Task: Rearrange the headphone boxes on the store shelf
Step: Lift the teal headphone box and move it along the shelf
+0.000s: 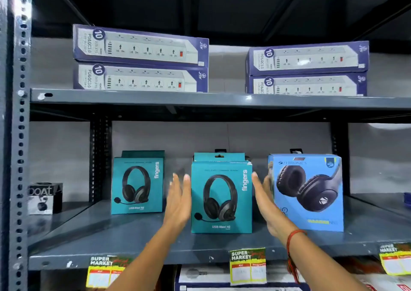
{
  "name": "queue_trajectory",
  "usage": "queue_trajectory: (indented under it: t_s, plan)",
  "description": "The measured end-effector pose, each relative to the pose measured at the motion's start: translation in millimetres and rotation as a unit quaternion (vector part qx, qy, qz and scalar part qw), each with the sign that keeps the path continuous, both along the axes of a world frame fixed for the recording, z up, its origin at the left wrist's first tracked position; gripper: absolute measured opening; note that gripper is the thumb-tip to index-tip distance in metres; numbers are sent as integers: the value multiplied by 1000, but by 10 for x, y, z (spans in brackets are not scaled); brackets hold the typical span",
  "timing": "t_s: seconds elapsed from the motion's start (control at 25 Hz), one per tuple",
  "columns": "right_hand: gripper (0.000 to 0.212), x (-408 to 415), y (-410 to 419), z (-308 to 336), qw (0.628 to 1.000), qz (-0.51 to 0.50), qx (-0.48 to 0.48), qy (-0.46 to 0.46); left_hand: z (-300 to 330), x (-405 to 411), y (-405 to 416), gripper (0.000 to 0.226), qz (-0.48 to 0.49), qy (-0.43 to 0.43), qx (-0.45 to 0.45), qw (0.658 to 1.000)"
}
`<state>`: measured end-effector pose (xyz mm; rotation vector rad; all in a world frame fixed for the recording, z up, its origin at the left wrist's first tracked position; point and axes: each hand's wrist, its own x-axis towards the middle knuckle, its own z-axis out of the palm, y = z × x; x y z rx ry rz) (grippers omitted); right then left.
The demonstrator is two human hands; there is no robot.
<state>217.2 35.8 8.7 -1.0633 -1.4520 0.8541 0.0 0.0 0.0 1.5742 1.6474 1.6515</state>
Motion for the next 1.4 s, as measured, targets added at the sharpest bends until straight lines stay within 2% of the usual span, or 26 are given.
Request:
queue_trajectory:
  t_s: [0.08,0.12,0.24,0.32,0.44,0.6,0.68,0.8,0.96,1.08,1.2,1.28,1.4]
  plan:
    - [99,-32,33,-102,994,64,-81,15,-101,33,95,83,-64,-96,-66,991]
    - [94,-44,46,-157,990,93,-102,15,-144,53,138,84,-96,-131,-79,983]
    - [64,-67,-15,-195,984,142,-103,43,-164,100,153,73,-160,-220,-95,958]
    - [67,-24,-55,-159,984,144,-98,47,-130,106,97,75,-177,-237,-85,952]
    - [84,70,-142,-70,982,152,-101,51,-33,65,-43,98,-160,-203,-99,961]
    - [101,248,-433,312,988,122,-89,19,380,66,-413,93,-144,-146,-73,976]
    - [103,389,-639,564,991,112,-68,13,636,80,-660,101,-131,-119,-55,983]
    - [120,623,-989,893,992,122,-36,3,939,130,-1053,115,-105,-83,-24,991]
    - [101,728,-1365,1031,989,145,15,-20,1047,227,-1418,116,-52,-30,0,998]
    - [100,667,-1431,968,988,149,14,-25,994,218,-1534,122,-40,-35,-7,999]
    - [97,525,-1394,835,988,155,14,-10,849,96,-1537,141,-52,-53,-9,997]
    - [89,335,-1362,720,986,163,24,6,716,-52,-1515,131,-64,-68,-11,996]
    - [102,-47,-1235,492,982,188,18,6,529,-325,-1459,87,-66,-118,-7,991]
